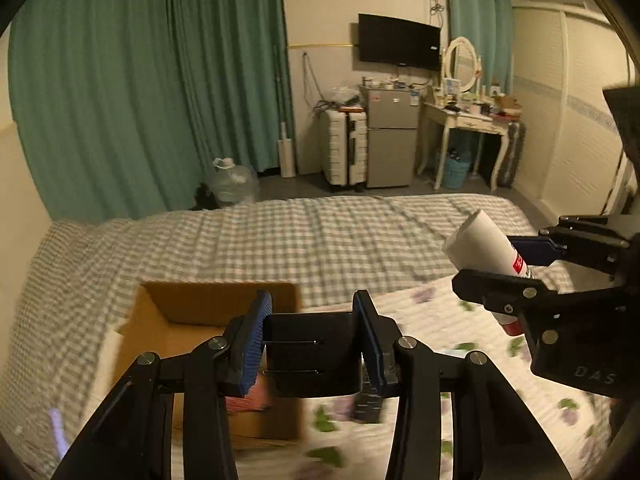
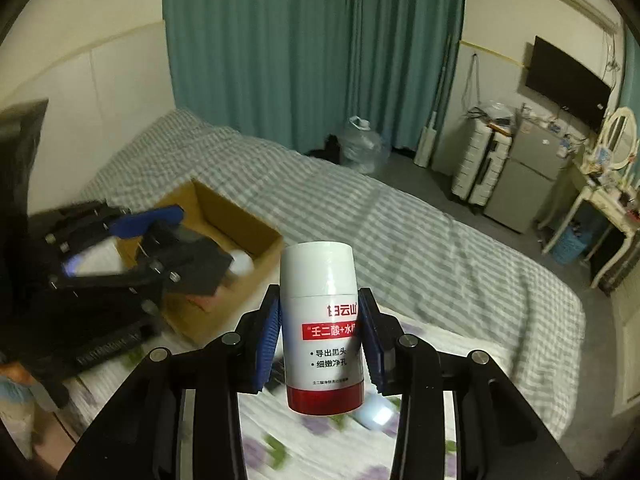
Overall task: Organize rigid objects
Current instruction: 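Lower both held items into the box and open both tools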
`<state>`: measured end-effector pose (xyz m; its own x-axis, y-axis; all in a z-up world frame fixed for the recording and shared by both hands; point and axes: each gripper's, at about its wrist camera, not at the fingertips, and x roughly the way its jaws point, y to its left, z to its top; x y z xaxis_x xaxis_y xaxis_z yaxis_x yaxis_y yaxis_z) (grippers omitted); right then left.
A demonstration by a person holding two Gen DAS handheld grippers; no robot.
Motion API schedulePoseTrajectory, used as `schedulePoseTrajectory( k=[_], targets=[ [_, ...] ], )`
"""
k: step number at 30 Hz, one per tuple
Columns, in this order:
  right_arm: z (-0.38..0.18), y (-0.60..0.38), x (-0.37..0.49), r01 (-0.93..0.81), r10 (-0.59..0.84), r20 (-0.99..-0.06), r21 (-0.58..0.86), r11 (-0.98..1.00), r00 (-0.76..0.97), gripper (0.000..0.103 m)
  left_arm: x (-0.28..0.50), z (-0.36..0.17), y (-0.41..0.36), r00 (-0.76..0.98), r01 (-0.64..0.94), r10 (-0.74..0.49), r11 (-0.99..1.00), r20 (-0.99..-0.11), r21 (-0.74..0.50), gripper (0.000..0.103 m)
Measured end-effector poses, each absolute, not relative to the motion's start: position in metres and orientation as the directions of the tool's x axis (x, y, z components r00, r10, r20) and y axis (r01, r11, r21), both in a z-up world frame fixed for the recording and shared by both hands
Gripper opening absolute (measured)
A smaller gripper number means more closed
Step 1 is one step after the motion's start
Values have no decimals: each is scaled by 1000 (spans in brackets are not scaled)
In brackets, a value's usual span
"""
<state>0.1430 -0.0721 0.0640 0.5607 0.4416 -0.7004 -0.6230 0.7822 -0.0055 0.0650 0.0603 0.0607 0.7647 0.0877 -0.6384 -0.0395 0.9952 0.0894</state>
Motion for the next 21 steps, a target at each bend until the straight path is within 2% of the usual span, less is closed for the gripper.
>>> schedulePoseTrajectory(
  k=[10, 21],
  targets=[
    [28, 42, 167, -691, 536, -717, 104, 715, 446, 37, 80, 19, 152, 700, -151, 204, 979, -684, 137, 43],
    [-52, 83, 196, -691, 510, -794, 163, 704, 332, 37, 101, -54, 194, 585, -204, 239, 968, -775, 144, 43]
  ],
)
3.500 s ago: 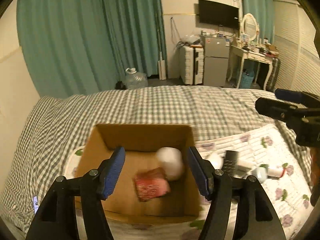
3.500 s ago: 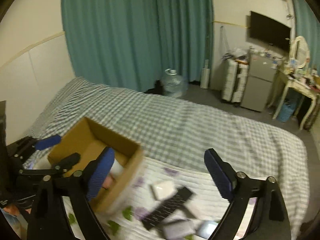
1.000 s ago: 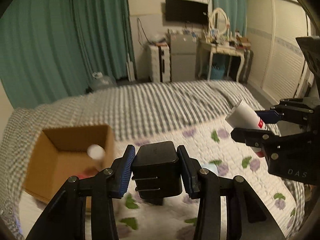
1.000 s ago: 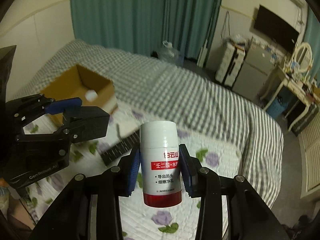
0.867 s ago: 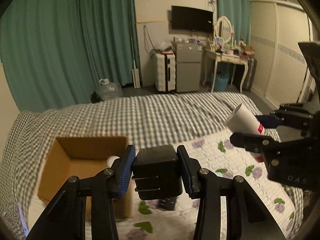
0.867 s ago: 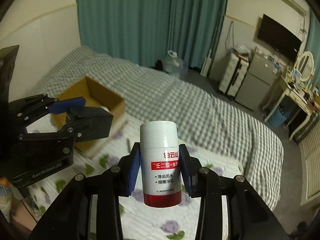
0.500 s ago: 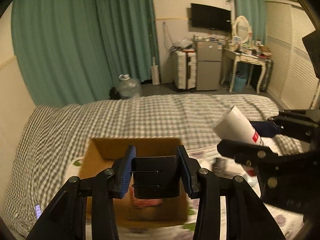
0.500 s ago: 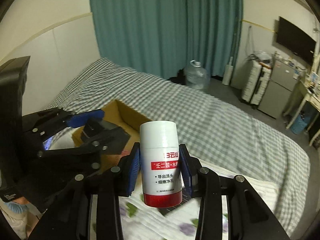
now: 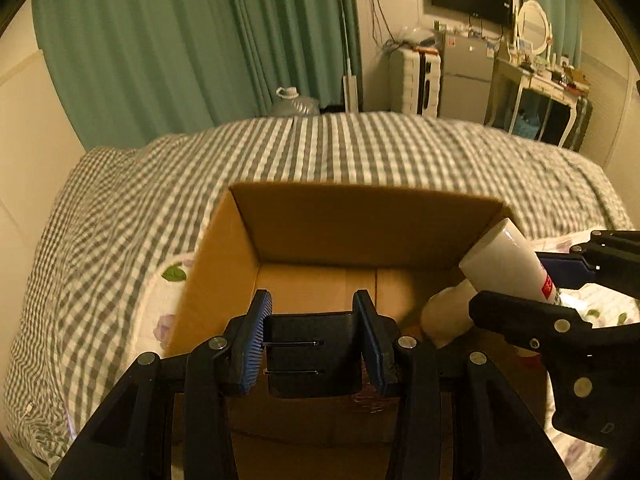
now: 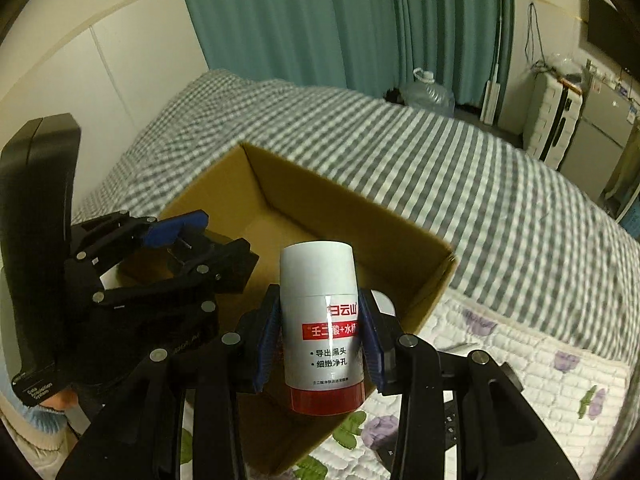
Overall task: Organize rigid objects
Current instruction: 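Lower both held items into the box and open both tools, then grasp the light-blue earbud case with the right tool while the left tool grasps the black remote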
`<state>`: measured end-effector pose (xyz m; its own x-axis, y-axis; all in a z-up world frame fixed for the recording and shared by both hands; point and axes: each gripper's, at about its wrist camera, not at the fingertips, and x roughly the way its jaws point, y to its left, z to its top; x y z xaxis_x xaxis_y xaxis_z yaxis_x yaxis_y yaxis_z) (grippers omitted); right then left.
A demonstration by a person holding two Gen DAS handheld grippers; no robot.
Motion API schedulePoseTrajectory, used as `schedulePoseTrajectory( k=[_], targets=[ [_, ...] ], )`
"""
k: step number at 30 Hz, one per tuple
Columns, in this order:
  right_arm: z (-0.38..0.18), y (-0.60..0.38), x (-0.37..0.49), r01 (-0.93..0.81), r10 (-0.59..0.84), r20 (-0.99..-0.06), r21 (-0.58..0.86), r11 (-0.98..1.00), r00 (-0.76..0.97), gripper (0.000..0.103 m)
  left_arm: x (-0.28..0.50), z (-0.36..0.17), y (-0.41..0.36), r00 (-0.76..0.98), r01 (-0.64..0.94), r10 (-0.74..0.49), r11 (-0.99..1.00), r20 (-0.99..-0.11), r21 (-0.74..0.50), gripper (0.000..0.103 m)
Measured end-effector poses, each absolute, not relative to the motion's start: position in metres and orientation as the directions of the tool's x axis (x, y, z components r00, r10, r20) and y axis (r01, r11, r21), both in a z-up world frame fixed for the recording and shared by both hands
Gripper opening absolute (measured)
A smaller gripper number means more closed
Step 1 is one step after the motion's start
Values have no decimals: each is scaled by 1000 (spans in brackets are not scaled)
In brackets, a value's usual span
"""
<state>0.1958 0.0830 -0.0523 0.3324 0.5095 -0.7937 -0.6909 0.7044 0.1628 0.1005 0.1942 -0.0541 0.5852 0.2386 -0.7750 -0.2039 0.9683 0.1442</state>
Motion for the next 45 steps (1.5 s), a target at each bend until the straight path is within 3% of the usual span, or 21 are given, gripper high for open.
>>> schedulePoseTrajectory(
  k=[7, 8, 9, 10, 11, 12, 19, 24, 29, 37, 45],
  targets=[
    [-63, 80, 201, -681, 530, -788, 203, 703, 312, 37, 103, -69, 189, 556, -194, 231, 970, -798, 146, 43],
    [-61, 78, 200, -679, 531, -785, 202, 706, 319, 40, 103, -69, 188, 551, -196, 230, 970, -802, 143, 45],
    [-57, 75, 198, -675, 532, -779, 199, 711, 331, 54, 102, -66, 186, 557, -204, 237, 968, -796, 146, 45],
    [-51, 71, 198, -666, 535, -768, 196, 720, 352, 61, 100, -62, 185, 570, -216, 254, 964, -781, 156, 46],
    [-46, 67, 197, -663, 543, -758, 202, 721, 360, 65, 98, -56, 184, 583, -227, 269, 960, -766, 164, 53],
    [-40, 62, 196, -661, 553, -748, 209, 721, 367, 65, 95, -47, 183, 591, -241, 281, 956, -756, 167, 62],
    [23, -1, 182, -610, 496, -698, 108, 785, 516, 78, 69, 15, 153, 691, -249, 267, 960, -672, 125, 66],
    [68, -57, 168, -554, 443, -648, 39, 831, 620, 86, 54, 57, 96, 764, -170, 226, 974, -604, 149, 69],
    [89, -110, 151, -494, 373, -629, -21, 869, 682, 95, 45, 74, 39, 794, -76, 145, 987, -590, 140, 71],
    [58, -168, 152, -430, 319, -663, -5, 903, 677, 95, 59, 35, -18, 746, -30, 69, 997, -662, 71, 71],
    [-38, -182, 177, -424, 286, -783, 32, 905, 552, 95, 79, -46, -42, 631, -21, 91, 995, -770, 101, 71]
  ],
)
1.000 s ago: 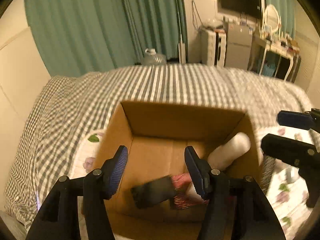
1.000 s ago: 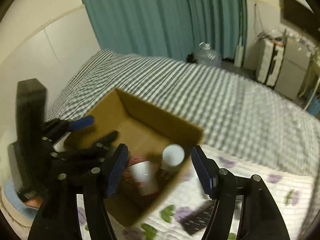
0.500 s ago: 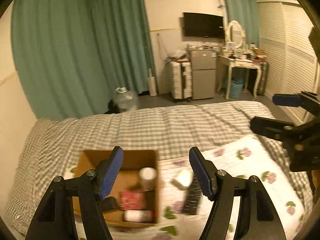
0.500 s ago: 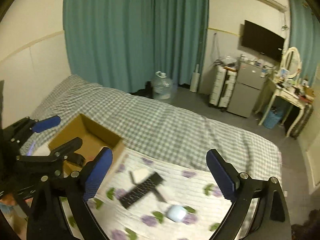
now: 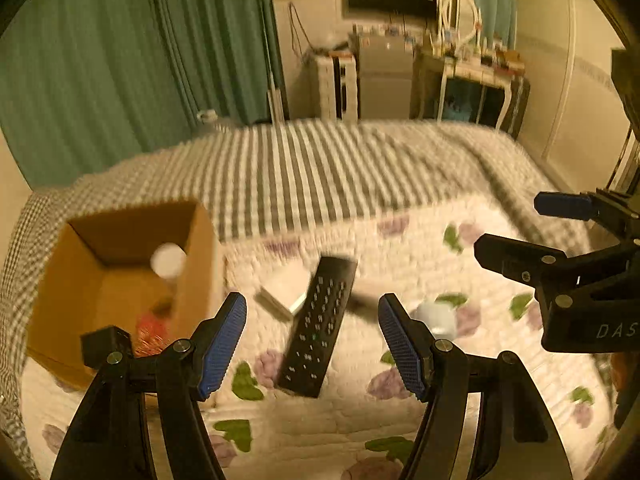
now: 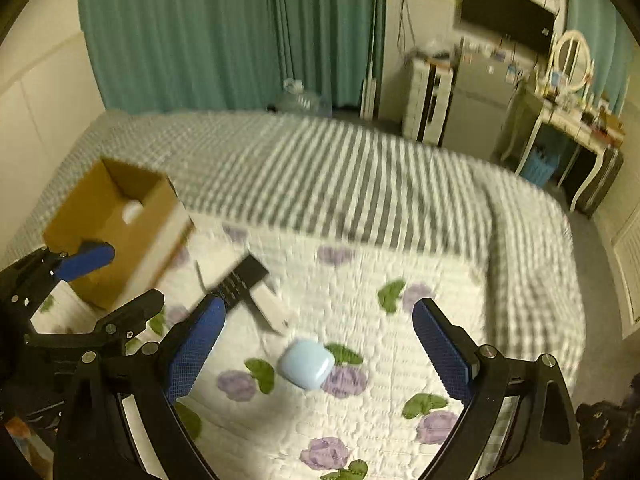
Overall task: Organize rigid objects
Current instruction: 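Grasp the light-blue earbud case with the right tool while the left tool grasps the black remote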
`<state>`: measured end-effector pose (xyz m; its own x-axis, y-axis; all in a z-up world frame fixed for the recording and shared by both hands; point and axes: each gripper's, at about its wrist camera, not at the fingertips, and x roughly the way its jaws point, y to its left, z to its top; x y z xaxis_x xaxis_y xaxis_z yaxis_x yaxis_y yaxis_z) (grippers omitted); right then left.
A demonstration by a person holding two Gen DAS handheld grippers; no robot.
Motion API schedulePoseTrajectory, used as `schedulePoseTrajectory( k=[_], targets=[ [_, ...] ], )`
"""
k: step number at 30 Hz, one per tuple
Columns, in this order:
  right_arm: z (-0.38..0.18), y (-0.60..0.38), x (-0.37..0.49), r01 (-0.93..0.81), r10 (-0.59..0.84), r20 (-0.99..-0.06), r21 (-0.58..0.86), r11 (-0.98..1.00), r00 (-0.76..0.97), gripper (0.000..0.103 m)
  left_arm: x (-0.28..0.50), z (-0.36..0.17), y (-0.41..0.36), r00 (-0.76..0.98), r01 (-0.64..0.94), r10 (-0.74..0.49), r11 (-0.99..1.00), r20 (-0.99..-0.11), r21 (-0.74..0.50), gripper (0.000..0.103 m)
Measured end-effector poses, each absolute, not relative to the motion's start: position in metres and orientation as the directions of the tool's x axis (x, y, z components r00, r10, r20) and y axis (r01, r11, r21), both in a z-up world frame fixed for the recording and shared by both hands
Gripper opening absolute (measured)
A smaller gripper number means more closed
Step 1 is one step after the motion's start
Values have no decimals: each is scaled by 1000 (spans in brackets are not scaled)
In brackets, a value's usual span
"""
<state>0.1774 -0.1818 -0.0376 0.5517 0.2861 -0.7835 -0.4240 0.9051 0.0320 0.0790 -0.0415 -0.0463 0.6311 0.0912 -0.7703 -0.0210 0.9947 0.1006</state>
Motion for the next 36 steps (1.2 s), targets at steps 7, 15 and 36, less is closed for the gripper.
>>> schedulePoseTrajectory(
  k=[7, 15, 36],
  targets=[
    [-99, -188, 196, -440, 269, -832, 34, 897, 485, 90, 91, -106, -47, 559, 0, 116, 990, -821, 140, 71],
    [-149, -178, 196, -509, 282, -884, 59, 859, 374, 83, 103, -134, -34, 514, -31, 139, 989, -846, 144, 71],
    [-162, -177, 189, -517, 279, -906, 80, 852, 319, 58, 143, -161, -24, 390, -4, 65, 998, -919, 69, 69]
  ],
)
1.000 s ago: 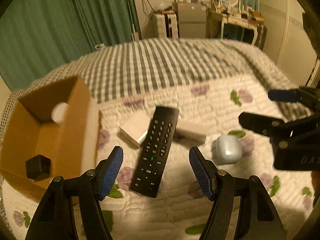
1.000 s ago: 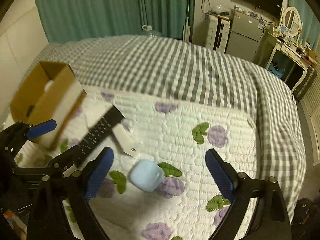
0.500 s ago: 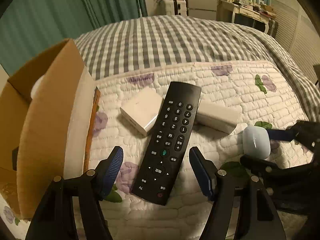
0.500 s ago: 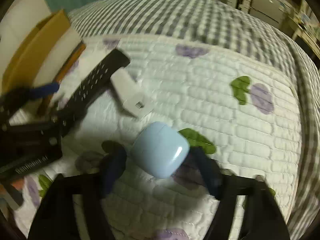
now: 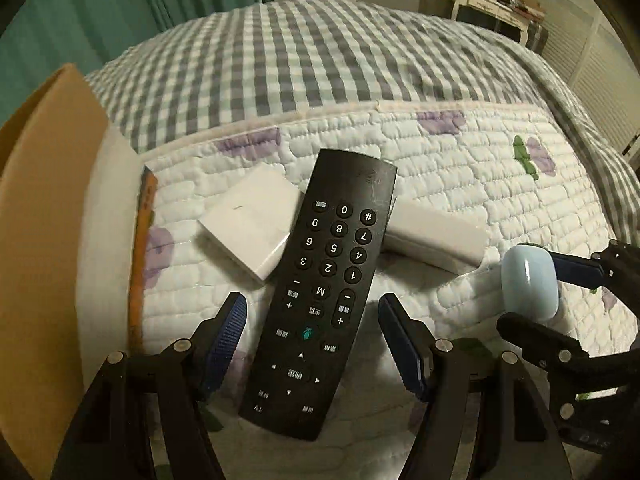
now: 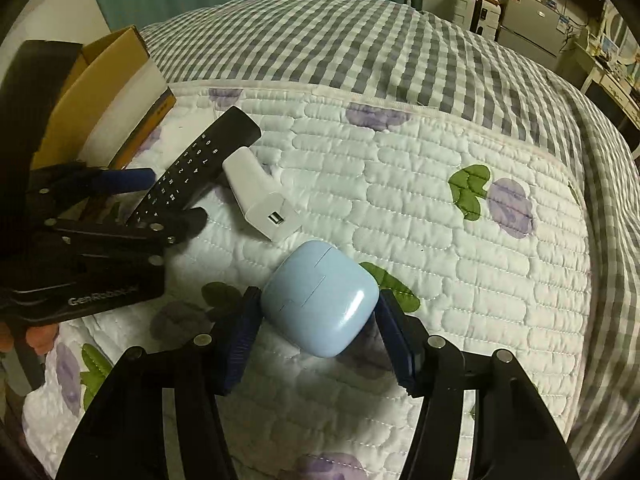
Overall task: Organize rigid objects
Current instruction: 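Grasp the light-blue earbud case with the right tool while the left tool grasps the black remote, then place the earbud case and remote into the box, opening both tools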
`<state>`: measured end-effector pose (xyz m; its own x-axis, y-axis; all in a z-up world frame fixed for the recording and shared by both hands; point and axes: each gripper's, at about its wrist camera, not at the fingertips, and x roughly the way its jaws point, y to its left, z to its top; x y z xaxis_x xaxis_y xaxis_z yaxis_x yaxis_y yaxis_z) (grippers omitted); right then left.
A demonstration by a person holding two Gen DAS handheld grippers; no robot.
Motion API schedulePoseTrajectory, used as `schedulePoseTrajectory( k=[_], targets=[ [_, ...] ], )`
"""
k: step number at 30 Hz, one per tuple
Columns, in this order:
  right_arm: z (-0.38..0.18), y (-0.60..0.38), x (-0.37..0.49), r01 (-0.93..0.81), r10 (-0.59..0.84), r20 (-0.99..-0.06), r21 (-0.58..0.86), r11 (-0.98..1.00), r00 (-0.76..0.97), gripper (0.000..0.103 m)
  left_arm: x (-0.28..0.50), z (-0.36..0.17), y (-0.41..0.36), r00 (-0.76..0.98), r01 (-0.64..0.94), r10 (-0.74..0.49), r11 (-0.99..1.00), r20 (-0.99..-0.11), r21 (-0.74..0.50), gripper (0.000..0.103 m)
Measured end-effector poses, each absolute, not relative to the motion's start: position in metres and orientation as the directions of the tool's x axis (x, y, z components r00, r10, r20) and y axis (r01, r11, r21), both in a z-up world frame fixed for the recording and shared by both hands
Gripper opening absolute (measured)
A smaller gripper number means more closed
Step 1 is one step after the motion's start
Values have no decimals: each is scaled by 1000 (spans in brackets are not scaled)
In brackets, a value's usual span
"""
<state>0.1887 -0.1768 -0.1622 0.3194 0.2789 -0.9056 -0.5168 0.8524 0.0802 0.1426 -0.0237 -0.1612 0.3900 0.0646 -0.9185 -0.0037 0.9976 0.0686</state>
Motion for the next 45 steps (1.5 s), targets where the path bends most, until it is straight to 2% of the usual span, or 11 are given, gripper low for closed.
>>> schedulePoseTrajectory(
  k=[1, 3, 16, 17, 19, 20, 21, 28, 35, 41, 45],
  targets=[
    [-162, -177, 189, -516, 278, -906, 80, 853, 319, 58, 144, -161, -24, 392, -2, 63, 998, -918, 68, 68],
    [-164, -174, 192, -514, 276, -906, 77, 854, 322, 58, 143, -158, -26, 407, 15, 53, 998, -912, 65, 47],
    [-119, -173, 186, -496, 264, -873, 30, 868, 410, 58, 124, -106, -25, 506, 51, 12, 998, -862, 44, 37],
    [-115, -173, 182, -499, 262, -872, 24, 866, 413, 58, 123, -103, -25, 508, 58, 6, 997, -861, 41, 31],
    [-108, -170, 175, -501, 259, -870, 16, 865, 420, 58, 117, -99, -26, 509, 62, 5, 997, -861, 43, 30],
    [-104, -169, 172, -502, 256, -868, 9, 865, 425, 58, 115, -98, -27, 509, 68, 1, 997, -861, 41, 22],
    [-101, -168, 168, -502, 254, -866, 4, 865, 431, 58, 112, -97, -27, 505, 71, -4, 997, -863, 37, 20],
    [-71, -158, 147, -495, 251, -846, -17, 869, 470, 58, 86, -74, -29, 541, 87, -28, 996, -841, 23, 20],
    [-13, -133, 140, -511, 280, -797, -42, 858, 536, 58, 73, -11, -6, 639, 76, -31, 997, -769, 23, 20],
    [45, -82, 144, -576, 354, -733, -63, 815, 582, 58, 69, 46, 41, 719, 16, 45, 997, -693, 81, 20],
    [68, -31, 145, -632, 417, -697, -67, 772, 583, 58, 69, 57, 78, 736, -35, 105, 993, -669, 117, 20]
  ],
)
